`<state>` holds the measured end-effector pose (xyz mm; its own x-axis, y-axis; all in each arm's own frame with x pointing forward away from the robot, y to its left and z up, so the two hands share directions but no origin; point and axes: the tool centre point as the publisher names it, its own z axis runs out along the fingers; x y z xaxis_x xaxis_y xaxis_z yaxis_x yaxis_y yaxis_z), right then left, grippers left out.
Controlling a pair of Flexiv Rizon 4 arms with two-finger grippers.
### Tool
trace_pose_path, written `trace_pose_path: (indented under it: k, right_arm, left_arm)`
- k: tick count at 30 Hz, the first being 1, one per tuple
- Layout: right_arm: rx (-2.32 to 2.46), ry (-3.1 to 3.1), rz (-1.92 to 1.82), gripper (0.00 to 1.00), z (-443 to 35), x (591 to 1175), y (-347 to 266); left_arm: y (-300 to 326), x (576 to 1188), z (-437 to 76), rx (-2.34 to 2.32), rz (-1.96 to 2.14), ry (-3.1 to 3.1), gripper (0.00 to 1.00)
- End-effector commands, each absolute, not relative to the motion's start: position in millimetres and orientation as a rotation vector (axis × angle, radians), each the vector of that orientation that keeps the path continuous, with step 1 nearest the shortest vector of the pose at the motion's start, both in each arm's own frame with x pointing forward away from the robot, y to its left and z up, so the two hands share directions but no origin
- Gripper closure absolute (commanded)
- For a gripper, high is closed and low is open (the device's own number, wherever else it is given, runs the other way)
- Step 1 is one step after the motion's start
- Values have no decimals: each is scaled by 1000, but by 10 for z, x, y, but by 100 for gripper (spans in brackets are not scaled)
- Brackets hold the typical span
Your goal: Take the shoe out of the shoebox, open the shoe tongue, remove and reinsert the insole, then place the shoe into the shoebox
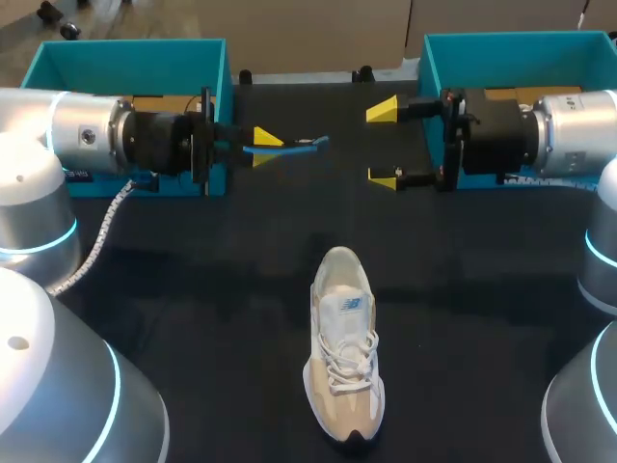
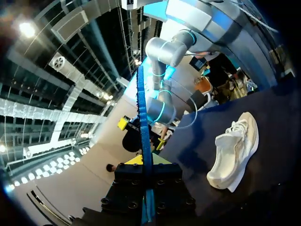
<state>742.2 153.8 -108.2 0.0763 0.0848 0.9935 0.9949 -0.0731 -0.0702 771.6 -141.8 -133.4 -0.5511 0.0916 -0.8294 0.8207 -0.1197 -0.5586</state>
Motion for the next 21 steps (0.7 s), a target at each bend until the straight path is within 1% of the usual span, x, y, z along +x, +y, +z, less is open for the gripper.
trace_pose_path:
  k: [1,4,5,17,21]
  right_arm:
    - [-1361,-1184,-1163,0,-1087,7429,1559]
    - [-1361,-1184,-1163,0,-1087,7429,1559]
    - [-1361,-1184,-1163,0,-1087,7429,1559]
    - [-1361,-1184,-1163,0,-1087,7429,1559]
    - [-1361,-1184,-1163,0,-1087,7429,1559]
  left_arm:
    - [-1506,7817,-1411,1400,-1292,1257,100]
    - [-1566,7838,-1489,1414,-1087,1176,100]
    - [-1580,7829,-1513,1422,-869,1134,100]
    - [-1580,7829,-1513,1422,-869,1134,100]
    - [-1682,7820,-1585,1440,-889,1093,100]
